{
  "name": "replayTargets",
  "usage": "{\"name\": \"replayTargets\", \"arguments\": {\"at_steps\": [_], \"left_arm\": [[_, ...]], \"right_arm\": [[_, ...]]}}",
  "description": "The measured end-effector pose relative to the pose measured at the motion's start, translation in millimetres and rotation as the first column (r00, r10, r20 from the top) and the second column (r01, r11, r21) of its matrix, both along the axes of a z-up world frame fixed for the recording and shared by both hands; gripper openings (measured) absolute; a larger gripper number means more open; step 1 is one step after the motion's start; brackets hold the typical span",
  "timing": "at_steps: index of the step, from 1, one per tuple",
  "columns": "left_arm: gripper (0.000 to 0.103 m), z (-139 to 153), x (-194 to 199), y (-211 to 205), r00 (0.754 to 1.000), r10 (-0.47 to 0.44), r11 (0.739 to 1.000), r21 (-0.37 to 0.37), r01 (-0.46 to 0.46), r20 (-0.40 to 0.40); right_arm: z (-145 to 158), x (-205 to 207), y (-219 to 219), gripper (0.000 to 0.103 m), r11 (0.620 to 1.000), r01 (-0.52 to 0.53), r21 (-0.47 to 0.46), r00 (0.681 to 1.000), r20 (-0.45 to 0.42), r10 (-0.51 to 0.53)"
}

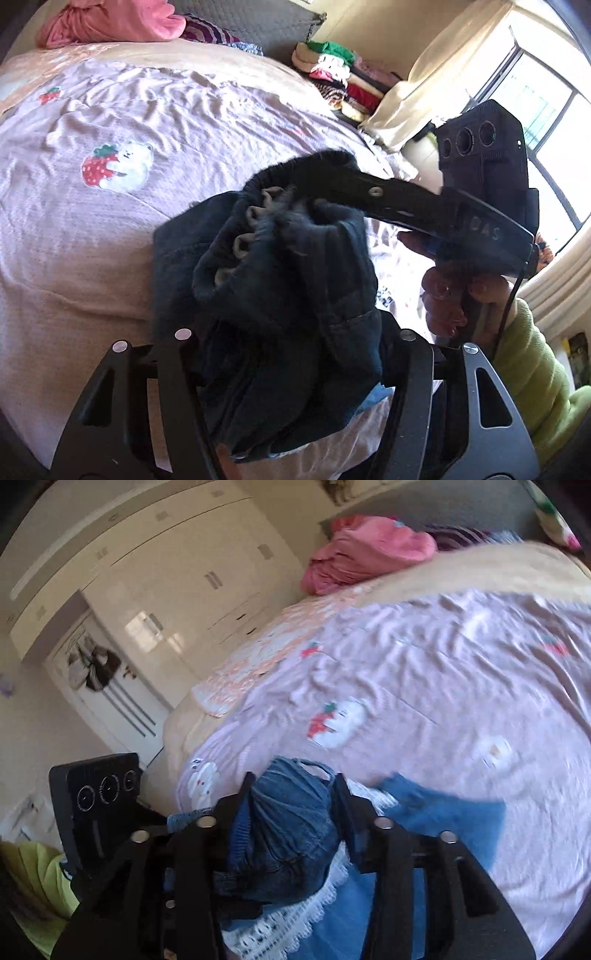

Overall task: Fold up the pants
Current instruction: 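Grasp the elastic waistband with the right gripper while the left gripper grasps the denim, then fold the waistband over toward the lace hem with both grippers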

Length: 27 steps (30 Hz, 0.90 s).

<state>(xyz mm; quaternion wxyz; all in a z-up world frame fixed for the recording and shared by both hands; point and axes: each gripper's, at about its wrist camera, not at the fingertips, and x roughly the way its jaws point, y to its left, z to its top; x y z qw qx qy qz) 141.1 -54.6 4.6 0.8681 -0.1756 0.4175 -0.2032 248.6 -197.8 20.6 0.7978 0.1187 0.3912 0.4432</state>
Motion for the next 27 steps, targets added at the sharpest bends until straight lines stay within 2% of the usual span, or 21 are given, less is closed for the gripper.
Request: {"name": "replayTargets", "arguments": {"at_steps": [5,9,11,14,17,22,27], "left_arm": [[0.064,-0.4,-1.9,-13.9,0.998,-0.064,0.998,-0.011,0.064,0.017],[0.065,-12.1,-8.8,-40.2,0.985,-0.173,0.985,-0.029,0.173,-0.015],[0.065,-22.1,-18.1,-55.8,0.965,-0.261,0.965,-0.047,0.26,-0.036],[0.065,-22.8,-27.3,-55.8,0.955,-0.296,0.955,0.009,0.296,0.003],[0.066,-10.9,-29.8,-31.8,0.966,-0.257,0.965,-0.039,0.258,0.028],[0.073,9.7,-26.9,6.9,0.992,-0.11,0.992,0.069,0.106,0.063],[0.074,13.1,-4.9,26.7,0.999,-0.008,0.992,0.128,0.001,0.054]], "right_arm": [[-10.2,-11.8,-39.1,0.07,0.995,0.092,0.028,0.995,-0.028,-0.091],[-18.2,-24.0,-59.4,0.072,0.983,0.177,-0.038,0.984,-0.018,-0.178],[-21.0,-31.3,-66.6,0.073,0.977,0.208,-0.047,0.978,-0.023,-0.209],[-20.4,-46.3,-73.6,0.073,0.969,0.24,-0.064,0.97,-0.012,-0.242],[-13.7,-64.6,-74.0,0.073,0.964,0.251,-0.086,0.968,0.034,-0.249],[-0.3,-95.3,-64.3,0.073,0.966,0.241,-0.096,0.966,0.12,-0.229],[-2.5,-129.6,-32.3,0.073,0.964,0.154,-0.217,0.971,0.215,-0.106]]}}
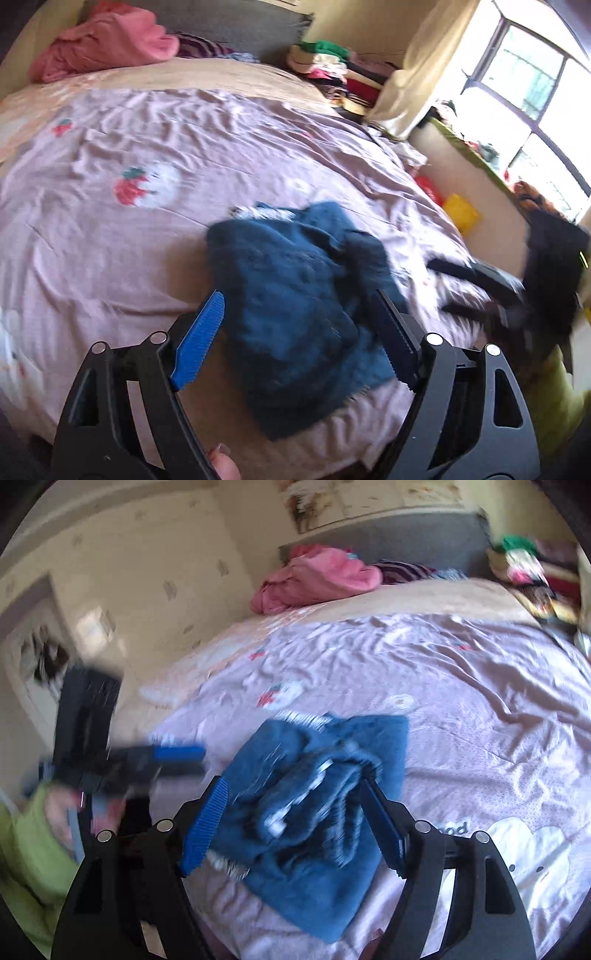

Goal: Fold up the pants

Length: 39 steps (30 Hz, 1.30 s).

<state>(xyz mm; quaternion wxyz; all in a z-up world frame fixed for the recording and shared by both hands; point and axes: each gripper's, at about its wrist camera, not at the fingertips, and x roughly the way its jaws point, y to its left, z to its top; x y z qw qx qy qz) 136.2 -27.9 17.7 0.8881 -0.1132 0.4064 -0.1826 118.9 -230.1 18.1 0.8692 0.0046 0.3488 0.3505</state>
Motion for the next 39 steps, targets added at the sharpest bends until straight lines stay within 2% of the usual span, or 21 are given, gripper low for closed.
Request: {"name": "replayTargets", "arguments": {"at_steps": [3,6,9,12,13,16,18,19,22,27,33,39], "left_arm": [[0.075,-1.7,13.6,1.5,0.999,0.033,0.999,0.035,-0.032,-0.029],[0.075,-2.9,24.2,-8.9,0.999,0.016,0.996,0.083,-0.014,-0.033],[0.074,-5.5,27.4,-23.5,1.0,-0.013,0.992,0.122,0.016,-0.024],[0.075,-9.6,32.5,-37.1,1.0,-0.023,0.987,0.161,0.026,-0.022],[0.075,-11.2,34.0,-39.7,1.0,-0.022,0.985,0.173,0.026,-0.021],[0.074,-17.3,38.1,-45.3,0.999,-0.02,0.98,0.195,0.026,-0.034],[0.074,-20.0,40.1,-47.0,0.999,-0.018,0.98,0.199,0.026,-0.043],[0.074,-21.0,40.8,-47.5,0.999,-0.017,0.979,0.203,0.025,-0.044],[0.074,-23.1,42.9,-48.8,0.999,-0.017,0.978,0.209,0.026,-0.047],[0.075,-25.0,44.5,-50.0,0.999,-0.011,0.976,0.219,0.02,-0.04],[0.075,-31.9,46.0,-53.1,0.999,-0.008,0.969,0.248,0.017,-0.037],[0.075,-35.7,47.3,-52.2,0.999,-0.005,0.969,0.245,0.014,-0.038]], "right_arm": [[-9.5,-10.7,20.8,0.073,0.992,-0.044,-0.119,0.998,0.037,0.048],[-14.8,-10.9,30.6,0.071,0.988,-0.056,-0.142,0.996,0.058,0.065],[-21.3,-2.7,35.1,0.065,0.984,-0.029,-0.173,0.997,0.064,0.04],[-26.4,2.1,36.0,0.052,0.985,-0.039,-0.168,0.998,0.05,0.048],[-27.9,2.0,37.1,0.043,0.985,-0.05,-0.165,0.997,0.043,0.058],[-33.3,-1.3,41.6,0.038,0.983,-0.096,-0.158,0.995,0.018,0.101],[-36.8,-1.0,40.5,0.029,0.983,-0.098,-0.158,0.995,0.011,0.101],[-37.2,-0.6,37.9,0.021,0.984,-0.097,-0.147,0.995,0.005,0.098],[-35.9,-2.4,26.0,0.019,0.99,-0.101,-0.097,0.995,-0.009,0.101],[-37.1,-9.4,12.8,0.014,0.994,-0.072,-0.085,0.997,-0.012,0.071],[-52.0,-7.6,12.2,0.014,0.996,-0.046,-0.083,0.998,-0.048,0.042],[-54.3,-7.2,12.3,0.014,0.997,-0.033,-0.067,0.997,-0.071,0.028]]}}
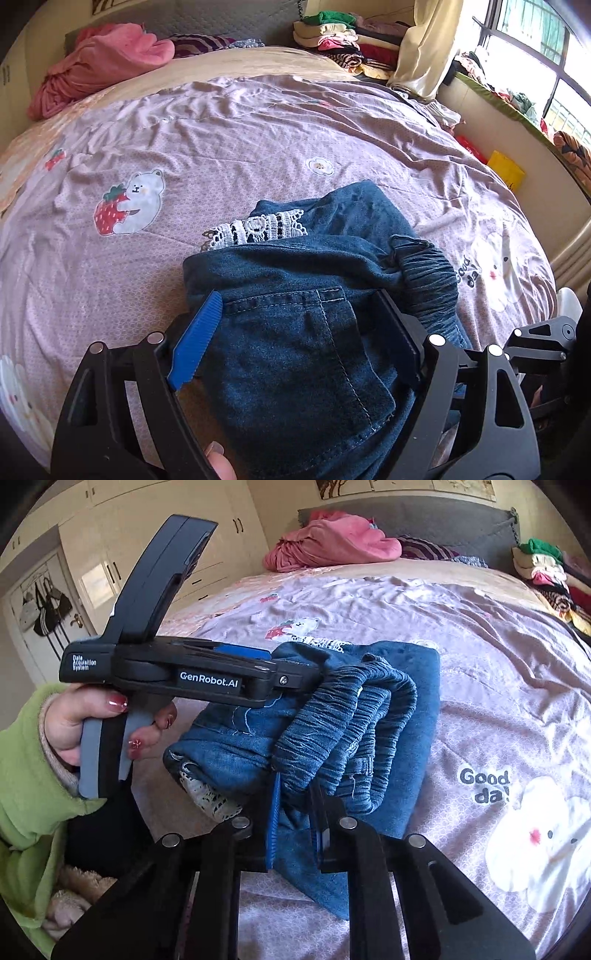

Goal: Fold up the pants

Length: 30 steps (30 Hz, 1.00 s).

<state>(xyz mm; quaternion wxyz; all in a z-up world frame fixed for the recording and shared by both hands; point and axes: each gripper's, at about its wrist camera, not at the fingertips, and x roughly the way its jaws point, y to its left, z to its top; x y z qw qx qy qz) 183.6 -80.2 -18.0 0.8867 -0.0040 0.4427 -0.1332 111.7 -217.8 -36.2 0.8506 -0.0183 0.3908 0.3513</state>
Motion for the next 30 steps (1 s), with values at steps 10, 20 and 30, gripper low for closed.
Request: {"name": "replayTargets", "arguments": {"at_steps": [10,20,30], "left_arm": [[0.076,0.8,0.2,1.7,1.0,-0.002,1.0,-0.013,0.002,-0.003],[0.076,6.9,-6.4,5.1,1.0,0.002,1.0,-0.025,-0.002,-0.004],[0.076,19.2,-16.3,11.1,1.0,0.016,0.999,-0.038,-0.015,0.021]], "right_arm": [[12.1,-7.8,5.2,0.03,1.0,0.024,-0.006,1.0,0.003,-0.024],[23.8,-23.4,5.2,0.042,0.999,0.042,-0.019,0.999,0.03,-0.041],[38.7,-33.1,0.0,0.055,0.997,0.069,-0.022,0.995,0.075,-0.067]]}}
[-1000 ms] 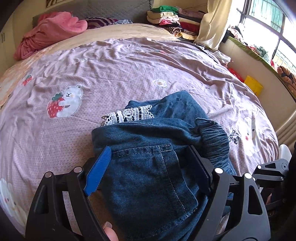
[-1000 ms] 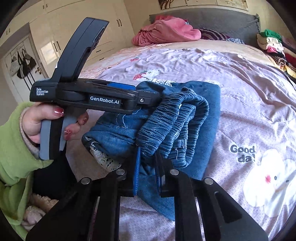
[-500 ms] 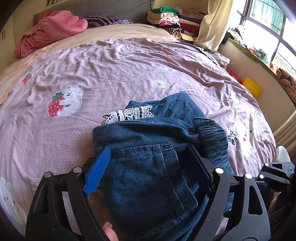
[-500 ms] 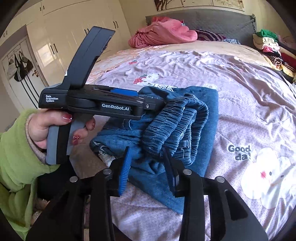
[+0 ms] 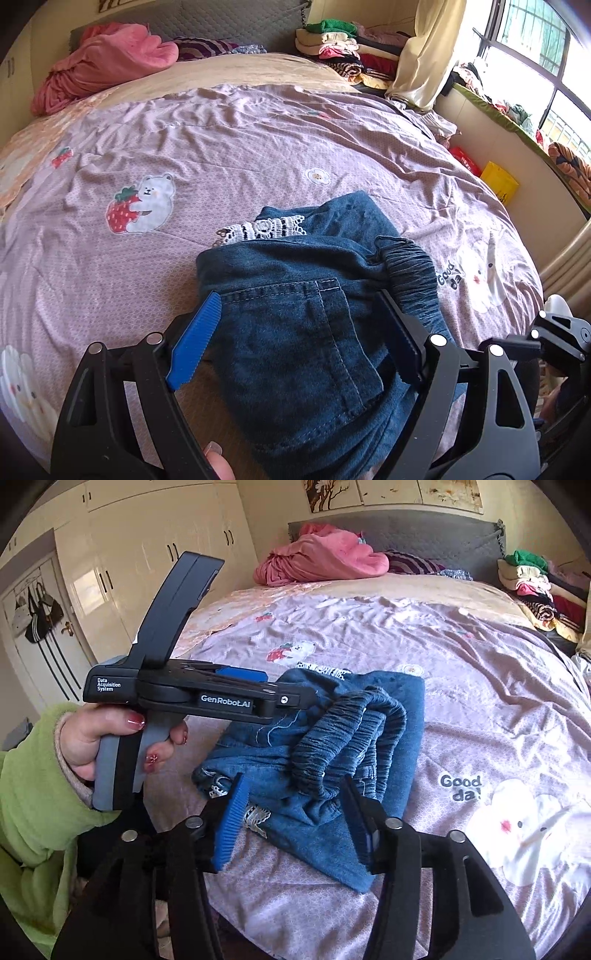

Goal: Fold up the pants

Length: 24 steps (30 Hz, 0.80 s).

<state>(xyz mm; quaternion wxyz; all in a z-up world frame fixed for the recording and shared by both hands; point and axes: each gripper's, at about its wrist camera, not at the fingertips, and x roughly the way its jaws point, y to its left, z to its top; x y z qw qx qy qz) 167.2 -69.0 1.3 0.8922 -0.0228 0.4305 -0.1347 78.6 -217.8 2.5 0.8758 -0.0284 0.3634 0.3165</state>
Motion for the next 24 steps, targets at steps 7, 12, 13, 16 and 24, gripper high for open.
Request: {"name": "replayTargets", "arguments": {"at_steps": [7,12,13,16,24], "left_arm": [[0.076,2.6,-20.2,18.5,1.0,0.025,1.0,0.003,-0.025,0.0],[0.076,-3.0,-54.0,32.8,1.0,0.027,1.0,-0.015,-0.027,-0.003],[0.076,-4.1,-60.5,34.2,1.0,0.025,1.0,-0.019,-0.025,0.001],[0.052,-9.2,-80.7,33.5,1.0,-0.002,1.0,-0.025,0.002,0.002],[0.034,-10.3,-96.4,-1.5,0.988,-0.152,0.988,0.006,0.151,0.037]], "right_arm": [[5.4,-3.3,-9.3,0.065,0.999,0.051,0.003,0.999,0.012,-0.051],[9.1,3.5,-21.4,0.067,0.993,0.112,0.036,0.994,-0.007,-0.112],[9.8,5.5,-23.5,0.067,0.991,0.128,0.037,0.992,-0.01,-0.127],[10.8,12.1,-25.3,0.067,0.988,0.152,0.029,0.988,-0.022,-0.151],[20.4,35.6,-5.1,0.067,0.993,0.114,0.011,0.993,-0.045,-0.114]]}}
